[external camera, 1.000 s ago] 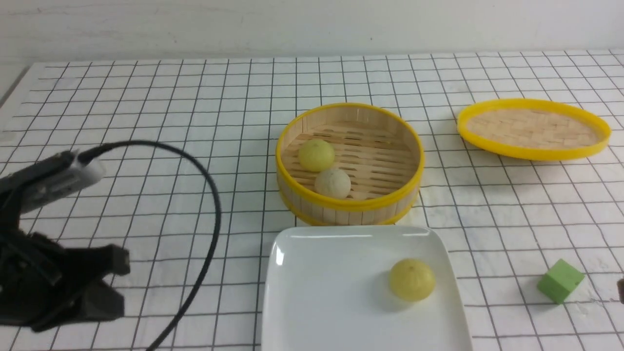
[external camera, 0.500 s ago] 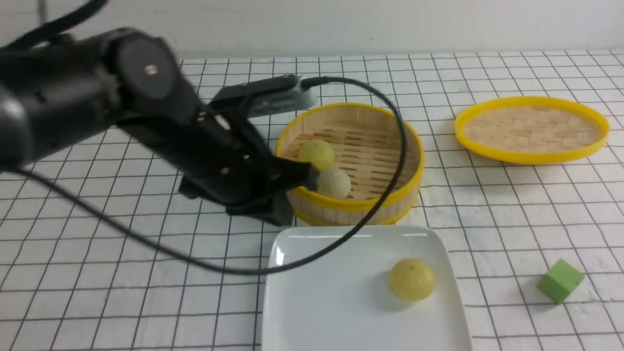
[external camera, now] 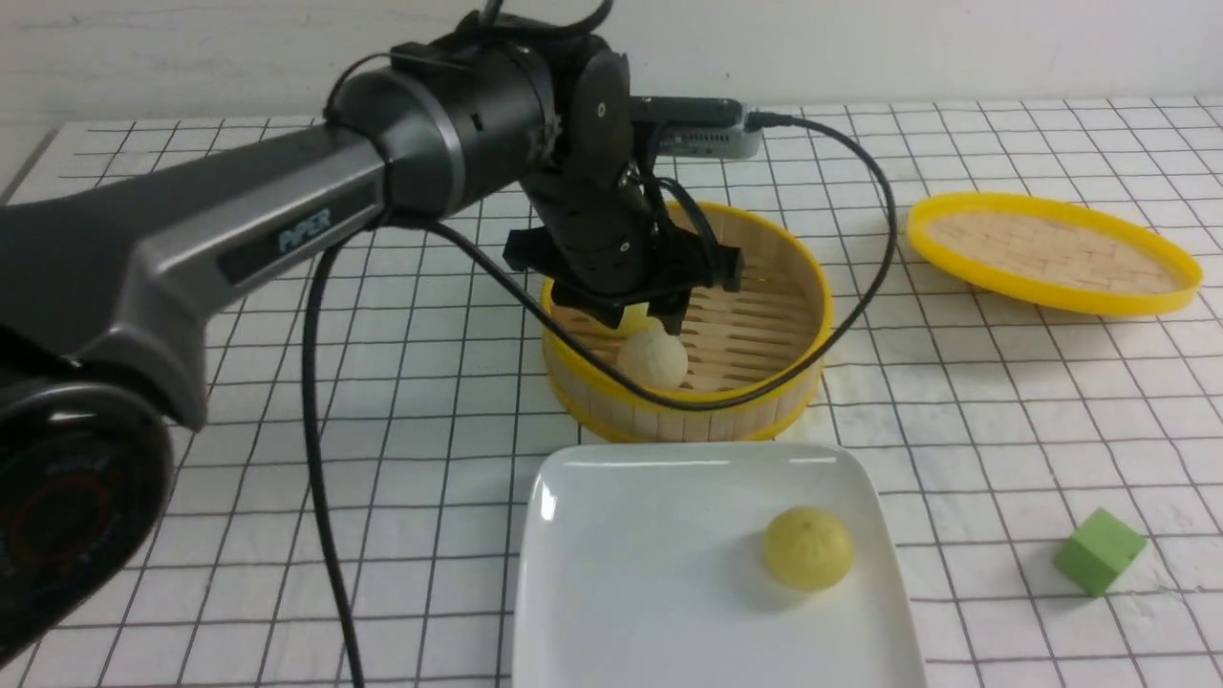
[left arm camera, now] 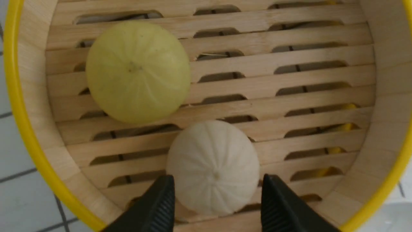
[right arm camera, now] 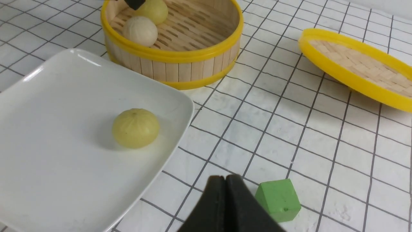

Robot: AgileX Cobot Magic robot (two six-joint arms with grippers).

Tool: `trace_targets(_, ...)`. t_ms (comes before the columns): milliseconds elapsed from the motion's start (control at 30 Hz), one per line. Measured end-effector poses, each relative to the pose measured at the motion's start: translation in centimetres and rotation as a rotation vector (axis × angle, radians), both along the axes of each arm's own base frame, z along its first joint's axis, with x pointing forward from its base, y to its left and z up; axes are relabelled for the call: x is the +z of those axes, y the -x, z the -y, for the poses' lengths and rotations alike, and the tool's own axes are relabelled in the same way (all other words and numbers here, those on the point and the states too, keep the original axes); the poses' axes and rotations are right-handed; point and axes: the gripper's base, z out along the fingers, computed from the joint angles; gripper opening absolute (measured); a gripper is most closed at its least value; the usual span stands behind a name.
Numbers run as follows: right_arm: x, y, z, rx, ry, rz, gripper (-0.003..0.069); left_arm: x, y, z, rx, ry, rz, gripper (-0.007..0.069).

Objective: Put the steamed buns into the plate on the white-black tablecloth.
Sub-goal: 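Reach into the bamboo steamer and grasp a bun with the left gripper, then carry the bun from the bamboo steamer to the plate with the left gripper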

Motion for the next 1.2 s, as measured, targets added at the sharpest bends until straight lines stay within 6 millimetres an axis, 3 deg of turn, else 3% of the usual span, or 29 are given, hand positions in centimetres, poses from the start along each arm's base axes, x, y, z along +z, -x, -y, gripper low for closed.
trace_targets(100,0.0,0.0,0.0,0.000,-0.001,0.000,0.0001,-1.4,-0.4,0.3,0.005,-0.007,-0.015,0.0352)
trace_targets(200,0.0,0.0,0.0,0.000,-0.001,0.000,0.0002,-3.8,-0.9,0.6,0.011,-0.030,-0.047,0.0227)
trace_targets(233,0.0,0.0,0.0,0.000,-0.001,0.000,0.0003,-3.8,-0.9,0.6,0.011,-0.030,-0.047,0.0218)
trace_targets(267,0.0,0.0,0.0,-0.001,0.000,0.000,0.0005,-3.7,-1.0,0.6,0.011,-0.028,-0.044,0.0132)
trace_targets(333,0.0,0.0,0.0,-0.001,0.002,0.001,0.0006,-3.1,-0.9,0.6,0.011,-0.025,-0.039,0.0053)
trace_targets(433,0.0,0.0,0.0,-0.001,0.002,0.001,0.0010,-1.9,-0.4,0.3,0.012,-0.022,-0.044,0.0028)
trace_targets(567,-0.1,0.0,0.0,-0.001,0.004,-0.004,0.0015,5.2,1.8,-1.3,-0.008,0.000,0.017,0.0026)
trace_targets(600,-0.2,0.0,0.0,-0.001,0.004,-0.005,0.0017,7.8,2.9,-2.0,-0.019,0.008,0.048,0.0026)
trace_targets(733,-0.2,0.0,0.0,-0.001,0.006,-0.006,0.0022,14.6,7.1,-5.0,-0.059,-0.003,0.104,0.0026)
trace_targets(833,-0.2,0.0,0.0,-0.001,0.006,-0.006,0.0025,16.5,9.6,-6.6,-0.066,-0.012,0.091,0.0027)
trace_targets(900,-0.2,0.0,0.0,-0.001,0.006,-0.006,0.0027,16.2,10.5,-6.9,-0.077,-0.008,0.063,0.0028)
trace_targets(967,-0.2,0.0,0.0,-0.001,0.005,-0.005,0.0029,14.6,11.4,-6.4,-0.102,-0.021,0.002,0.0027)
trace_targets(1067,-0.2,0.0,0.0,-0.001,0.005,-0.005,0.0036,9.7,12.8,-4.5,-0.166,-0.061,-0.127,0.0029)
trace_targets(1100,-0.2,0.0,0.0,-0.001,0.005,-0.005,0.0037,7.2,13.1,-3.5,-0.189,-0.071,-0.157,0.0029)
trace_targets(1133,-0.2,0.0,0.0,-0.001,0.005,-0.005,0.0038,6.9,13.2,-3.3,-0.192,-0.072,-0.160,0.0029)
trace_targets(1200,-0.2,0.0,0.0,-0.001,0.005,-0.005,0.0041,3.6,13.3,-1.9,-0.190,-0.077,-0.202,0.0033)
